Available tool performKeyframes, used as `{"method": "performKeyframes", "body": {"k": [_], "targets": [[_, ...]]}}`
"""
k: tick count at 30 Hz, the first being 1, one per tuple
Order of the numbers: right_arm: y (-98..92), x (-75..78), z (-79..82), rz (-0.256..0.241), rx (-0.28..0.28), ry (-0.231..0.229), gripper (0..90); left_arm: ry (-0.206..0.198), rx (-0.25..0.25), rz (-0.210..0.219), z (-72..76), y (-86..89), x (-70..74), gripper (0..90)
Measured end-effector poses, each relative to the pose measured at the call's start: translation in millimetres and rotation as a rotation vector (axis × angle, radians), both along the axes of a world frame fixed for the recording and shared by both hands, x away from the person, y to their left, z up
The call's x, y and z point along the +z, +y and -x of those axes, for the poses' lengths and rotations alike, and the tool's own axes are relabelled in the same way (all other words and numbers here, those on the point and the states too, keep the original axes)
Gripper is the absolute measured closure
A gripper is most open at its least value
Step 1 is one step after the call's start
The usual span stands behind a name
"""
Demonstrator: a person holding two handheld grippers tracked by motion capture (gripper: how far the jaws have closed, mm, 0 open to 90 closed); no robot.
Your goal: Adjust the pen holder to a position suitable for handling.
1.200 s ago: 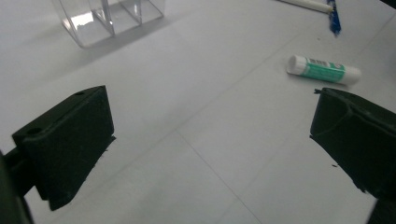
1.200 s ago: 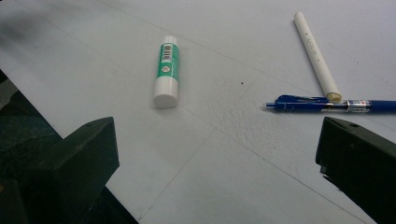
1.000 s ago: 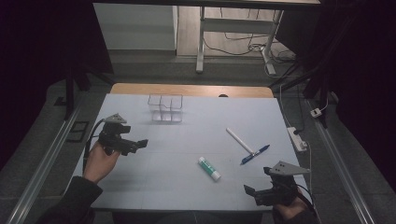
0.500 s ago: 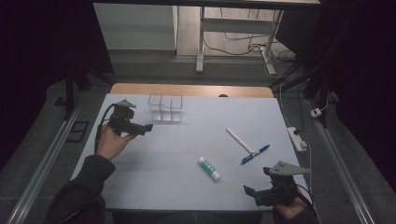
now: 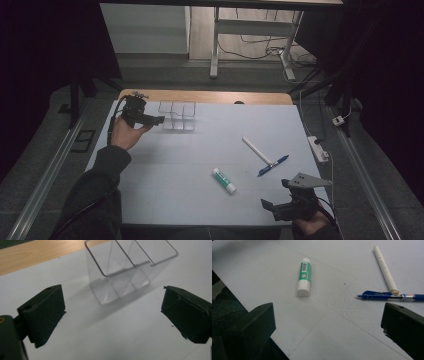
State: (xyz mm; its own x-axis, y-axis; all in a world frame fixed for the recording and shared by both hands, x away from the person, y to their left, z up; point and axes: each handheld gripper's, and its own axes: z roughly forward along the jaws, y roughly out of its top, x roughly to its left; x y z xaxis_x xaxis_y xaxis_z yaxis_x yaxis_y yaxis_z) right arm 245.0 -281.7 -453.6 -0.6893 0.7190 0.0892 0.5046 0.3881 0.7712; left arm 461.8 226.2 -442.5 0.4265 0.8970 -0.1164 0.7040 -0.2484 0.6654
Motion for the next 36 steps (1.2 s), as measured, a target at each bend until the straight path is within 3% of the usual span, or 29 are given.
{"method": "performKeyframes", "body": {"k": [4, 7, 9, 13, 16, 19, 28, 32, 36], "targets": [[-0.1, 0.0, 0.0, -0.001, 0.003, 0.000, 0.0, 0.001, 0.053, 0.002, -13.9, 0.1, 4.7, 14.4], [-0.4, 0.2, 0.1, -0.001, 0.007, 0.002, 0.0, -0.002, 0.062, -0.023, -22.1, -2.4, 7.2, 21.9], [-0.5, 0.1, 0.3, -0.004, 0.006, 0.000, 0.0, 0.005, 0.063, -0.037, -27.0, -4.9, 7.8, 32.0], [-0.4, 0.2, 0.6, -0.002, 0.008, -0.001, 0.0, 0.031, 0.071, -0.059, -36.0, -11.6, 8.0, 46.3], [-0.4, 0.2, 0.7, -0.002, 0.011, -0.001, 0.0, 0.065, 0.079, -0.056, -42.4, -15.6, 7.6, 50.8], [-0.6, 0.2, 0.6, -0.002, 0.012, -0.002, 0.0, 0.090, 0.094, -0.087, -47.6, -20.2, 7.2, 59.4], [-0.9, 0.2, 1.3, -0.001, 0.019, -0.002, 0.0, 0.160, 0.118, -0.106, -57.8, -26.8, 0.8, 69.9], [-0.8, 0.2, 1.5, -0.001, 0.020, -0.002, 0.0, 0.164, 0.116, -0.116, -58.0, -28.7, -1.0, 76.3], [-0.8, 0.2, 1.5, 0.000, 0.020, -0.001, 0.0, 0.151, 0.114, -0.137, -57.1, -30.4, -1.7, 77.0]]}}
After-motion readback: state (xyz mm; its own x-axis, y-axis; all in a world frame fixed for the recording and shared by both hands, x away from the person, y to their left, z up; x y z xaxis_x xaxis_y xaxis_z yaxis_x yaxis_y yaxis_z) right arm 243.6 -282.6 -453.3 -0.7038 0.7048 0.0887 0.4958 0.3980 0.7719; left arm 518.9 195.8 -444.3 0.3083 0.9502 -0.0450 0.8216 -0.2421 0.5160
